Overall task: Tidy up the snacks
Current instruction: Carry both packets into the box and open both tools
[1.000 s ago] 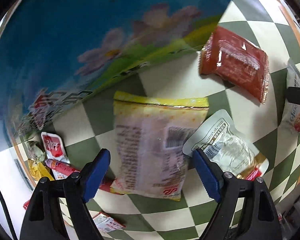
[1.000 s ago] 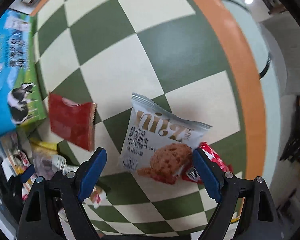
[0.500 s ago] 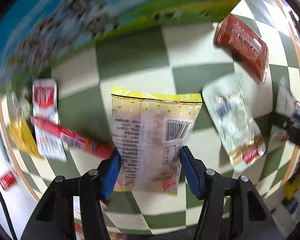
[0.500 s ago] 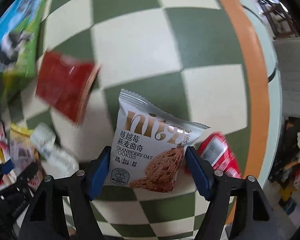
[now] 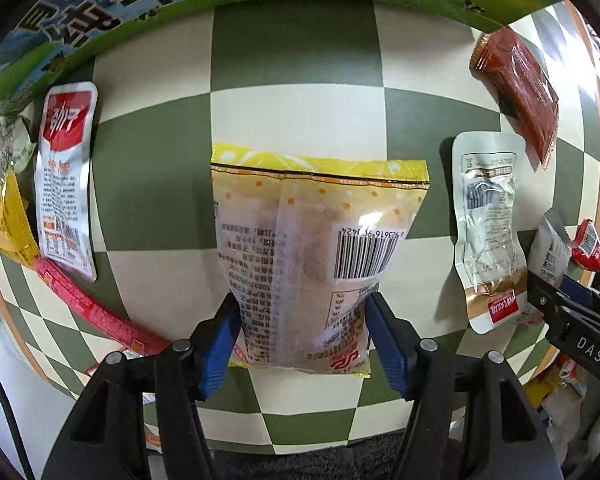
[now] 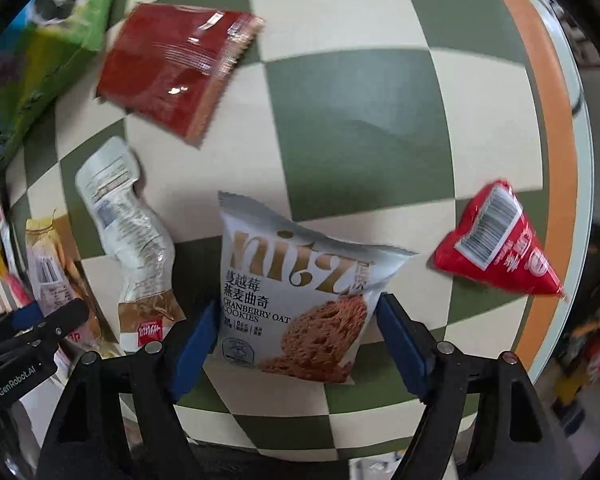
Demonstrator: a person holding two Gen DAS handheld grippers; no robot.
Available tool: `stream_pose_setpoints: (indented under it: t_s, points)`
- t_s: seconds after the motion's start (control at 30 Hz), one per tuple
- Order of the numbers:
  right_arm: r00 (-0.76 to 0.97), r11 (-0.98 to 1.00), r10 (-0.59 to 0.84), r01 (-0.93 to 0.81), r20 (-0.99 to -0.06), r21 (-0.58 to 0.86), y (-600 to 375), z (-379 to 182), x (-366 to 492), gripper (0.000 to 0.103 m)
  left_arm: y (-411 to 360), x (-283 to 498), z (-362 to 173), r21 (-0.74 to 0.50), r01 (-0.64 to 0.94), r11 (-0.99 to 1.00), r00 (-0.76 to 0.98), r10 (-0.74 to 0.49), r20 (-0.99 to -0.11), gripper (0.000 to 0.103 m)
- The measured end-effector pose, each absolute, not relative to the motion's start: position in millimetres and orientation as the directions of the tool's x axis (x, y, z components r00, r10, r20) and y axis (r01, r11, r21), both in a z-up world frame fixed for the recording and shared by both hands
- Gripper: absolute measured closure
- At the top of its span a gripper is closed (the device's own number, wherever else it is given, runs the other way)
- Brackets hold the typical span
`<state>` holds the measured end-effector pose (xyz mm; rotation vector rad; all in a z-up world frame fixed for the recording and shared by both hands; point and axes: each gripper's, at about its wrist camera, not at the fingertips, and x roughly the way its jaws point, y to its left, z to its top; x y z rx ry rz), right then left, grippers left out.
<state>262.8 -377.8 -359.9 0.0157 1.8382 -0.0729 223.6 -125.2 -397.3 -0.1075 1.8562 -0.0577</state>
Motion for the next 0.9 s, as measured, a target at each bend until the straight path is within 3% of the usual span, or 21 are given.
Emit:
stream_pose_setpoints:
  t_s: [0.17,0.4,0.67,0.9]
  points:
    - [-0.21,0.993,-0.082,0.064,-0.974,-0.098,-376.2,-358.6,256.5,0.027,-135.2,213.0,-383.4,-0.037,-0.036,0.999,-0.232,-0.044,-0.972,0.056]
    - [-0.162,0.996,-0.038,0.075,-0.986,-0.05,-365.5,-337.2,230.4,0.028,-134.8,195.4,-349.3,-0.079,-0.041,0.996,-0.177,-0.085,-0.981,0.061]
    - [-0.08,0.998,0.054,-0.01,-0.995,0.055,-356.7,-254.6,220.9,0.028,-113.7,183.8,-278.5,-0.177,-0.047,0.983,-0.067,-0.18,-0.981,0.063]
    - [0.006,0.98,0.174,-0.1,-0.985,0.172,-315.7,-166.0,247.2,0.028,-80.9,244.8,-171.2,-0.239,-0.042,0.97,0.098,-0.234,-0.967,0.063]
